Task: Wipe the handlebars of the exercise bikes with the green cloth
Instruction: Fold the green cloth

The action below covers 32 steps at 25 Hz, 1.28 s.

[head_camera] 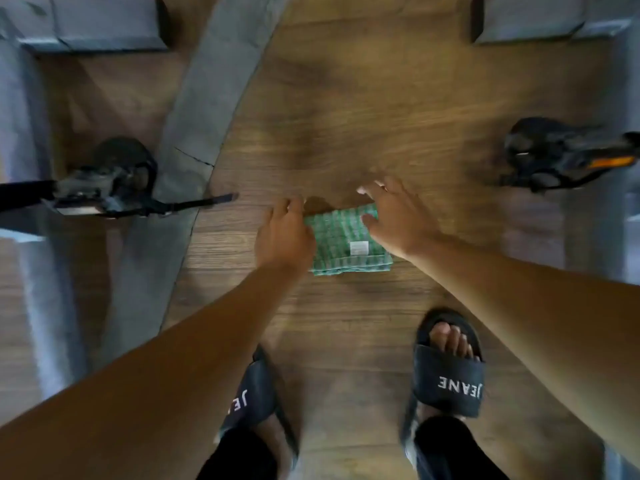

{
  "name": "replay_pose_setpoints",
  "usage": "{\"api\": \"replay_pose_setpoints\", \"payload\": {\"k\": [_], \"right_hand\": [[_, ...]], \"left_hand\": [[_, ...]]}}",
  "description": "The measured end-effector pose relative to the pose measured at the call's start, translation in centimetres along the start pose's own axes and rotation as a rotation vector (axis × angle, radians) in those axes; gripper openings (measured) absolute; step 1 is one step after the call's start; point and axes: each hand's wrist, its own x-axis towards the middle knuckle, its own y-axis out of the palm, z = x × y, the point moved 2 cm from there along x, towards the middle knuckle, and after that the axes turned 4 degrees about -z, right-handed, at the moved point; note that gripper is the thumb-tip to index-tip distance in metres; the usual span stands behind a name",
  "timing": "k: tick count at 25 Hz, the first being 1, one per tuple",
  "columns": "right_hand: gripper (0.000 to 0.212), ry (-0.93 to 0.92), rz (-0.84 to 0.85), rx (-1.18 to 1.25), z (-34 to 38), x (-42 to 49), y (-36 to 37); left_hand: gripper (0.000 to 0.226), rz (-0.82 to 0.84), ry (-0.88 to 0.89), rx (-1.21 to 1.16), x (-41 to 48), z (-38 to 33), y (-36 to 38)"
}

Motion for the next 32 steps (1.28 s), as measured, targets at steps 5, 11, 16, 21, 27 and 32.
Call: {"api": "replay_pose_setpoints", "payload": {"k": [5,11,16,21,27,32], "right_hand": [[0.025,-0.009,-0.057,-0.055,-2.3,0.5,1.3],[0.038,0.046,-0.096,0.023,-2.7,-0.8,2.2],[0.033,0.022,-0.034,-0.04,-3.4,-0.7,2.8],[0.03,0.262,-0.033,0.562,-2.5,-2.3,2.5],[0.023,0.456,0.194,1.039,2.4,-7.2,-8.0],[0.036,0.573,0.257,1.391,9.3,-12.0,-20.0]], "left_hand": [[0.034,0.028,0.018,0.077,1.9,0.4,1.9],[0.036,-0.003,0.041,-0.101,1.3,-0.3,2.2],[0.031,0.046,0.109,0.082,1.8,-0.7,3.0],[0.037,0.154,-0.008,-0.177,1.3,-1.1,0.9],[0.031,0.228,-0.178,-0.554,-3.1,-3.0,-8.5],[0.025,0.199,-0.31,-0.94,-7.8,-7.5,-22.4]]}}
